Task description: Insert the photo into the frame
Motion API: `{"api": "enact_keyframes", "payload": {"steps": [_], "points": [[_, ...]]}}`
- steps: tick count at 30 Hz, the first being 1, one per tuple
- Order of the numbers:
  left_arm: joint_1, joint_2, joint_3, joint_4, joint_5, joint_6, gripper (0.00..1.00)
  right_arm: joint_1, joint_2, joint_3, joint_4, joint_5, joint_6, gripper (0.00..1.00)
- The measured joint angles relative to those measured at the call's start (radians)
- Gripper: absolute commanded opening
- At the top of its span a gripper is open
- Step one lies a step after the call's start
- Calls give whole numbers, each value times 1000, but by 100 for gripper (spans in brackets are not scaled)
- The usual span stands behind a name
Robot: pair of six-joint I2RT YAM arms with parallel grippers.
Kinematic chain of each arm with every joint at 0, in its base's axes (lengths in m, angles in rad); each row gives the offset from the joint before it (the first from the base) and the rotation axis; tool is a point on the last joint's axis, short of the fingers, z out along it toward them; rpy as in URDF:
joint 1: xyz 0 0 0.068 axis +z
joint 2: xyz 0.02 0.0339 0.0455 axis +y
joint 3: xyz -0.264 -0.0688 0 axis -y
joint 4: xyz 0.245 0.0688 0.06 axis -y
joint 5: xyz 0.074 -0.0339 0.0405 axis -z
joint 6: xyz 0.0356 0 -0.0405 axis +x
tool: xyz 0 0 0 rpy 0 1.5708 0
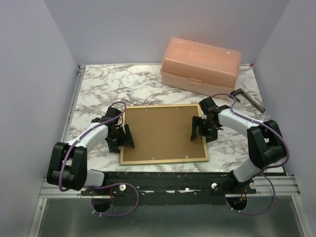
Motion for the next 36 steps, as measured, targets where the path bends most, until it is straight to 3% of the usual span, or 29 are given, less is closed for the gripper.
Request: {"api": "enact_keyframes", "payload": {"steps": [7, 11, 17, 21, 28, 36], "points": [[-142, 44, 38, -13, -47, -27, 74, -45, -46, -59, -7, 17, 34, 87], [-260, 60, 50, -6, -56, -85, 75, -101, -113, -98, -38, 60, 45, 94], [-374, 55, 43, 24, -48, -174, 83, -164, -172, -89, -63, 110, 50, 100], [-358, 49, 39, 35, -27, -198, 83, -170, -159, -59, -63, 105, 53, 100], [-225, 64, 89, 35, -20, -169, 79, -171, -137, -44, -57, 82, 53, 100], [-190, 189, 277, 18, -106, -121, 60, -171, -130, -45, -53, 67, 49, 100]]}}
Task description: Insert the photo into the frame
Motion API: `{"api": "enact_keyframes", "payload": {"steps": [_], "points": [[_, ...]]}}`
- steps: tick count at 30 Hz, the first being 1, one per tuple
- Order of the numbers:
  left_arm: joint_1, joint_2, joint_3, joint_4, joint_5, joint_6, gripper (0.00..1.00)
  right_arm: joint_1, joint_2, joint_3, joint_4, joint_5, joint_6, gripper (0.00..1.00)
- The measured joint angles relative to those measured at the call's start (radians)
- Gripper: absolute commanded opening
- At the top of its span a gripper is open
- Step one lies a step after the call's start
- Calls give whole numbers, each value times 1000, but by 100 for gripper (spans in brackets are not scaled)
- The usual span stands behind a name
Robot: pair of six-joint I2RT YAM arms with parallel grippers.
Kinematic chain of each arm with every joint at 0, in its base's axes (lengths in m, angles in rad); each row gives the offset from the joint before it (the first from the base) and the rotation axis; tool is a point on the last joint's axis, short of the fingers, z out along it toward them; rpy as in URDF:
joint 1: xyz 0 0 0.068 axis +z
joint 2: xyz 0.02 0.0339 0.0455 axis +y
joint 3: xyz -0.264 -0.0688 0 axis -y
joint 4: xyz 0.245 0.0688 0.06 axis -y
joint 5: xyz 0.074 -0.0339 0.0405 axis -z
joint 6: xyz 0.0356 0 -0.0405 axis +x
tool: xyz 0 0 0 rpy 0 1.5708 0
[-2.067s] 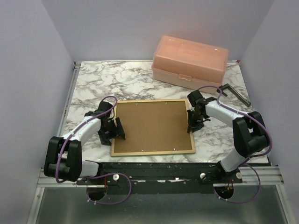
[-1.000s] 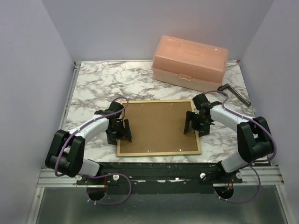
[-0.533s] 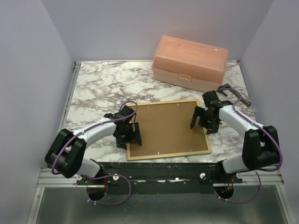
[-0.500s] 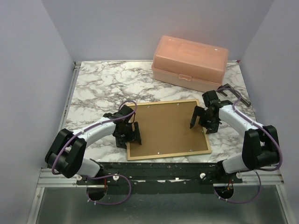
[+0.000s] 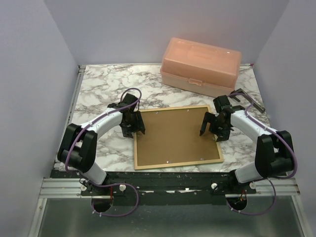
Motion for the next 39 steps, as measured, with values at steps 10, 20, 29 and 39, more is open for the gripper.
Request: {"api": "enact_keyframes", "payload": {"steps": [10, 20, 29, 39], "points": [[0, 96, 38, -22, -75, 28, 57, 0, 5, 0, 2, -4, -8, 100], [-35, 142, 77, -53, -133, 41, 32, 0, 8, 0, 4, -12, -10, 100], [-47, 154, 96, -75, -141, 61, 0, 0, 11, 0, 6, -33, -12, 100], [-50, 146, 96, -74, -143, 61, 59, 0, 31, -2, 15, -79, -17, 100]]}}
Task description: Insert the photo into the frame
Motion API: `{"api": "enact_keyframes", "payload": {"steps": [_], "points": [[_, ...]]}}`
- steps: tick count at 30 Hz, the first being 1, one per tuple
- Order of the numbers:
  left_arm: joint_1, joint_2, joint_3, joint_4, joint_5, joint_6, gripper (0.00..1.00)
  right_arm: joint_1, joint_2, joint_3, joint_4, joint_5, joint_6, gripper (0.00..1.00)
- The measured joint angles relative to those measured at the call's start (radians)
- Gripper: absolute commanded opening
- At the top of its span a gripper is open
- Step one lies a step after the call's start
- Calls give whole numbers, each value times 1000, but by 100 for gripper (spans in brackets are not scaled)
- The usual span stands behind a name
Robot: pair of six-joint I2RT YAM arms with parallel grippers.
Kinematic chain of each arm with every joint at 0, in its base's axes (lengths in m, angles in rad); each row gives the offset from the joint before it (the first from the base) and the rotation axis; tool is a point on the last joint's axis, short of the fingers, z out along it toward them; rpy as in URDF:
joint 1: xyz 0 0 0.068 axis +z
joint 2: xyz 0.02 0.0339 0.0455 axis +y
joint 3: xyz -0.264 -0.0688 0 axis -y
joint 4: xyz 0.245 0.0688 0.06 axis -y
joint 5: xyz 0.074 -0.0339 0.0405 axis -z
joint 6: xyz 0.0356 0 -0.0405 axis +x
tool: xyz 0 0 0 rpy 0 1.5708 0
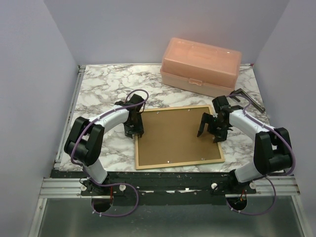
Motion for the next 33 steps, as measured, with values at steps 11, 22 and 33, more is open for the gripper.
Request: {"api": "enact_keyframes", "payload": {"steps": [11, 22, 33], "points": [[10, -112, 46, -128, -87, 19, 76, 0, 23, -2, 34, -107, 3, 100], [18, -323, 103, -212, -138, 67, 79, 37, 75, 57, 63, -182, 45, 100], [15, -521, -34, -121, -44, 108, 93, -148, 61, 163, 18, 24, -29, 100]]}}
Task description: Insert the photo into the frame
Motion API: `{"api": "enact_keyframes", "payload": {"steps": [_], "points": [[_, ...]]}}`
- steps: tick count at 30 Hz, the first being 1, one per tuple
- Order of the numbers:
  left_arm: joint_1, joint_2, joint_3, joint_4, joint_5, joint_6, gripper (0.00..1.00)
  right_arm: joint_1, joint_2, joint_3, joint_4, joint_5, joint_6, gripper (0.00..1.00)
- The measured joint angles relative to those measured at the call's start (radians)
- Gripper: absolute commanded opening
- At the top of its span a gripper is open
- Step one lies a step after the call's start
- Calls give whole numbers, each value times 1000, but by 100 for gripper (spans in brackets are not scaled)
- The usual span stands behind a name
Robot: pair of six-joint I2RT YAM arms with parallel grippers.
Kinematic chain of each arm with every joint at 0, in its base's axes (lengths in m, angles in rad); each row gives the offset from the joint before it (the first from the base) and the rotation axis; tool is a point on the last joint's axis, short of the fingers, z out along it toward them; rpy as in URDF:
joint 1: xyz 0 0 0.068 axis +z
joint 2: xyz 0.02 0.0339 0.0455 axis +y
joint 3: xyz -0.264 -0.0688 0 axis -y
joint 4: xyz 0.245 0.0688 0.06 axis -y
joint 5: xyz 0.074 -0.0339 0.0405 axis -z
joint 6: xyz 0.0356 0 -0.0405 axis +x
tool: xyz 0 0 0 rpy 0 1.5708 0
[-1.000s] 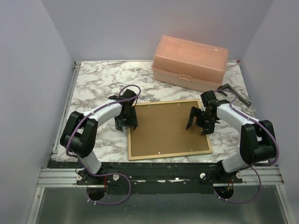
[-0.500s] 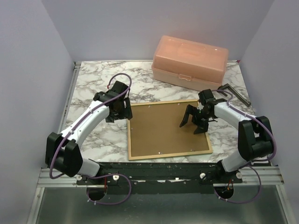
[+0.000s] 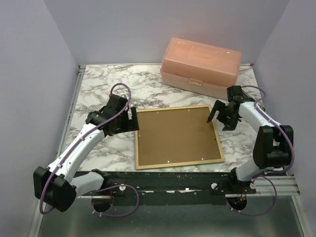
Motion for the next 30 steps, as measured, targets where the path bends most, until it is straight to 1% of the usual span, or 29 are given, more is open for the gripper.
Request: {"api": "enact_keyframes", "payload": {"steps": [3, 8, 11, 16, 21, 24, 30], "points": [[-2, -58, -57, 53, 59, 1, 94, -43, -1, -44, 0, 2, -7, 100], [-2, -116, -97, 123, 141, -3, 95, -36, -1, -136, 4, -80, -8, 100], [-2, -131, -102, 157, 173, -4, 95, -23, 0, -153, 10, -113, -8, 100], [-2, -133, -103, 179, 197, -5, 95, 63, 43, -130, 24, -138, 4, 100], [-3, -135, -122, 192, 204, -6, 95, 190, 125, -42, 38, -152, 30, 100], [-5, -143, -137, 192, 206, -6, 95, 241, 158, 6, 47, -154, 31, 100], [-19, -161, -153, 193, 211, 2, 95, 258, 124, -13, 15, -117, 19, 99]]}}
